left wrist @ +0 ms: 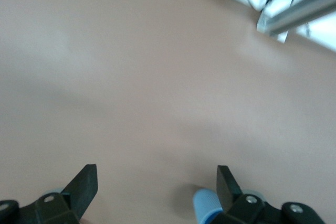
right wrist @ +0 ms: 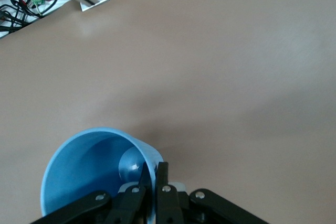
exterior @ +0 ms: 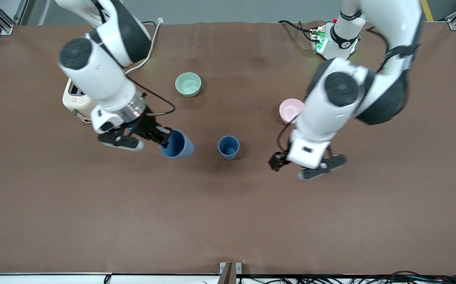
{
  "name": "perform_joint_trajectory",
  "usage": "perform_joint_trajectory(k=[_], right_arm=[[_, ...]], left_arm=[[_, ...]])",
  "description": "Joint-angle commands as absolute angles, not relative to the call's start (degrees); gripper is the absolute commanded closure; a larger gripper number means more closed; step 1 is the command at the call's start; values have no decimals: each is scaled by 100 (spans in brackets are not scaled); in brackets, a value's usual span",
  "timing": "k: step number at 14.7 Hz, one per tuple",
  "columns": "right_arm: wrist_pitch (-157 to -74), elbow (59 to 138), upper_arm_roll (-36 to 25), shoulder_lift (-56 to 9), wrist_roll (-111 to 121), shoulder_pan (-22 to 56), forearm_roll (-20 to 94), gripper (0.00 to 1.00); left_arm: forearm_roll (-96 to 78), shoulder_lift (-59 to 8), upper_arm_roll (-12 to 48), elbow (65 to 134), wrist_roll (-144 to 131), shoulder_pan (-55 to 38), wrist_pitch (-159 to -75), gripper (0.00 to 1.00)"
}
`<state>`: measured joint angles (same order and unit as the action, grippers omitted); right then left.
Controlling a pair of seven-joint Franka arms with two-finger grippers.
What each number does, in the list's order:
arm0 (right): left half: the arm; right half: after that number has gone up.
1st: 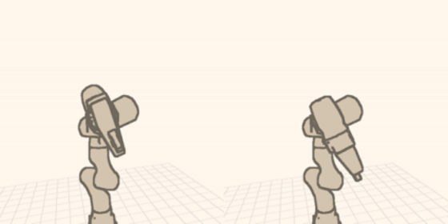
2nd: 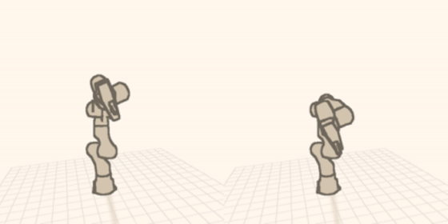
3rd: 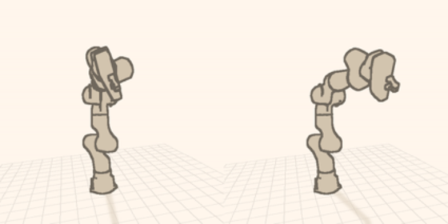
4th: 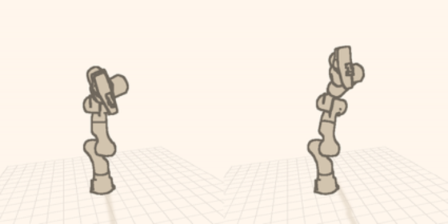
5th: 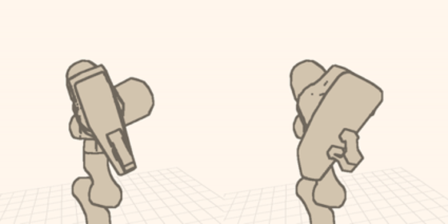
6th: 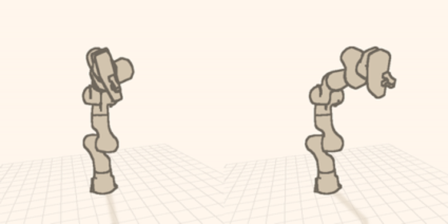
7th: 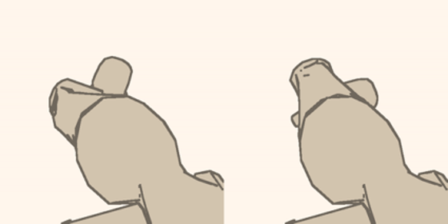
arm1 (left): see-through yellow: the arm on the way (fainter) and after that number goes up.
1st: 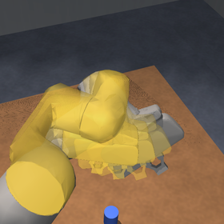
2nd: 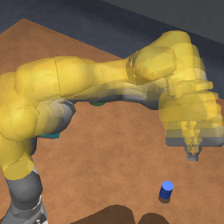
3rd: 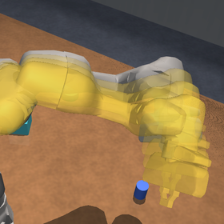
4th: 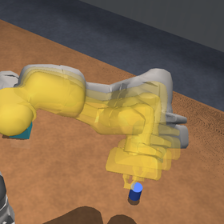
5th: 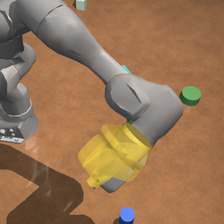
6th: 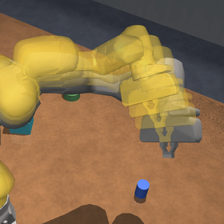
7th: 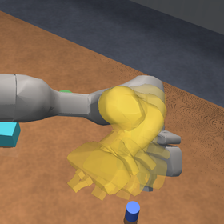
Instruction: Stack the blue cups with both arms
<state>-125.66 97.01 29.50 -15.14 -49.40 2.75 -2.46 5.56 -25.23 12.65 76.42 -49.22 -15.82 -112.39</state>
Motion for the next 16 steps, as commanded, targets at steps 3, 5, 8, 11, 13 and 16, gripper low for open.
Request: perform_joint_trajectory(k=[3,5,8,11,13,16], right_arm=[[-12963,9721,3558,-2292,-6702,492,-1833,100],[-13104,9721,3787,-2574,-7476,545,-2414,100],[-13166,9668,3902,-2969,-8022,676,-3056,100],[-13412,9668,3902,-3163,-8367,782,-3252,100],[-13421,9668,3920,-3199,-8385,791,-3252,100],[-13377,9598,4130,-3182,-8385,712,-3243,100]], left_arm=[[633,-1645,1327,7813,-3722,-854,-10487,0],[572,-1390,1336,7831,-3079,-555,-10066,0],[440,-1030,1327,7883,-2306,-159,-9573,0],[106,-354,1284,8593,-1436,210,-9466,0],[62,147,1030,9155,-934,202,-9466,0],[-167,675,845,9781,-853,45,-9457,0]])
